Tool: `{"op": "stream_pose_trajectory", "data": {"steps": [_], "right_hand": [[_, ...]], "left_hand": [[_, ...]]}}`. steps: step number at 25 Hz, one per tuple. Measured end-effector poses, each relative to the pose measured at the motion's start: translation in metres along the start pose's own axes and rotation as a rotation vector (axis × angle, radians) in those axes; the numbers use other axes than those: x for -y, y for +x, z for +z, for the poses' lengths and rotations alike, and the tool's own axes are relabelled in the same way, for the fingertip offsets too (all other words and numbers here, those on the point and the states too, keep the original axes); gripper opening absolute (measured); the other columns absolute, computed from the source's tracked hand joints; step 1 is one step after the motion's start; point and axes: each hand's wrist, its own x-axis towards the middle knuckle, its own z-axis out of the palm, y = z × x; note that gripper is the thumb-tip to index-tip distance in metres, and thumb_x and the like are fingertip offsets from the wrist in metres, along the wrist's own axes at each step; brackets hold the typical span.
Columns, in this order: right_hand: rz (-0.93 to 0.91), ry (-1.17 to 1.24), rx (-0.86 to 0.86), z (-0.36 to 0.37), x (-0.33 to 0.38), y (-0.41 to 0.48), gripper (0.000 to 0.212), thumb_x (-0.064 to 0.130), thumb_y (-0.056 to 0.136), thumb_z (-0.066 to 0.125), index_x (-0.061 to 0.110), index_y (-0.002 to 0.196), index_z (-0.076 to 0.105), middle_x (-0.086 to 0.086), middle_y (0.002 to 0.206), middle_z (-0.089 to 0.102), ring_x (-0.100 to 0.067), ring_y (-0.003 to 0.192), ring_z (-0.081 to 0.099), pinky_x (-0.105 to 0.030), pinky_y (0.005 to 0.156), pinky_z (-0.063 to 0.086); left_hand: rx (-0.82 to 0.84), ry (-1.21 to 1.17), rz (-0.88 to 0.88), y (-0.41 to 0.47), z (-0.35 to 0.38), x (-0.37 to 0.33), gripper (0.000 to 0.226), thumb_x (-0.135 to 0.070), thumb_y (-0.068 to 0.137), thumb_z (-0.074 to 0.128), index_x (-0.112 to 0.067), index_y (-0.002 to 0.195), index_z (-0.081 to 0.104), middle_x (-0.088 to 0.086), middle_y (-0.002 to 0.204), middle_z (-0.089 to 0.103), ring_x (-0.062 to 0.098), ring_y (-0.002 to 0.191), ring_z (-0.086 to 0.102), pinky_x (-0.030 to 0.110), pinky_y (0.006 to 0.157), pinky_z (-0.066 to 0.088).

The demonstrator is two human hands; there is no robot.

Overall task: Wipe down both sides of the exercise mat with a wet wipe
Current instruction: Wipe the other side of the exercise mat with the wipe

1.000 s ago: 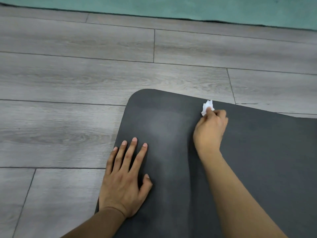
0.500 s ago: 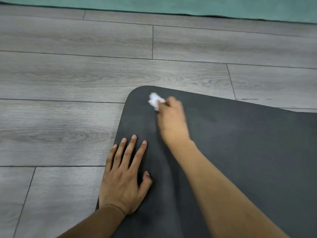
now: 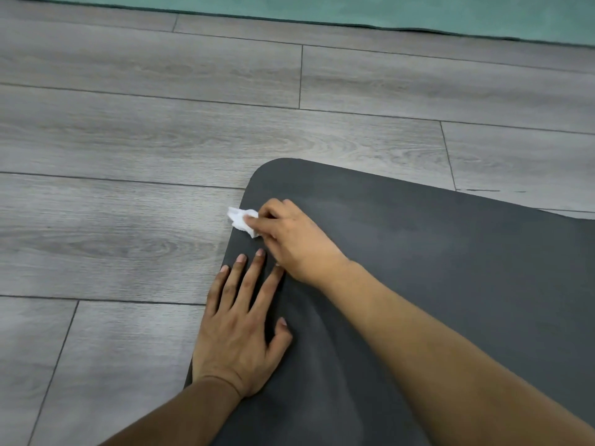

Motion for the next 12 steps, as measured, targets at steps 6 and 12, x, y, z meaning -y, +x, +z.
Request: {"op": "stream_pose_trajectory", "data": {"steps": [6,12], "right_hand": [[0.382,-0.060,-0.303,-0.013,-0.049,0.027,0.022,0.006,0.091,0.054,0.008,0.103,0.072,-0.011,0.095,0.056,-0.031,0.085,0.051,-0.043,0.077,0.048],[-0.086,0.031,0.082,-0.007,0.003,-0.006,0.029,0.005,0.090,0.057,0.013,0.116,0.068,-0.007,0.102,0.056,-0.026,0.088,0.050,-0.038,0.080,0.047]], "left_hand": [[-0.005,-0.008,0.000,0.001,-0.001,-0.001,0.081,-0.047,0.086,0.046,-0.024,0.161,0.028,0.004,0.169,0.022,0.026,0.157,0.019,0.052,0.124,0.022],[-0.003,-0.012,0.006,0.000,0.000,0.000,0.078,-0.046,0.084,0.048,-0.018,0.156,0.040,0.010,0.167,0.028,0.030,0.155,0.024,0.054,0.122,0.023]]}}
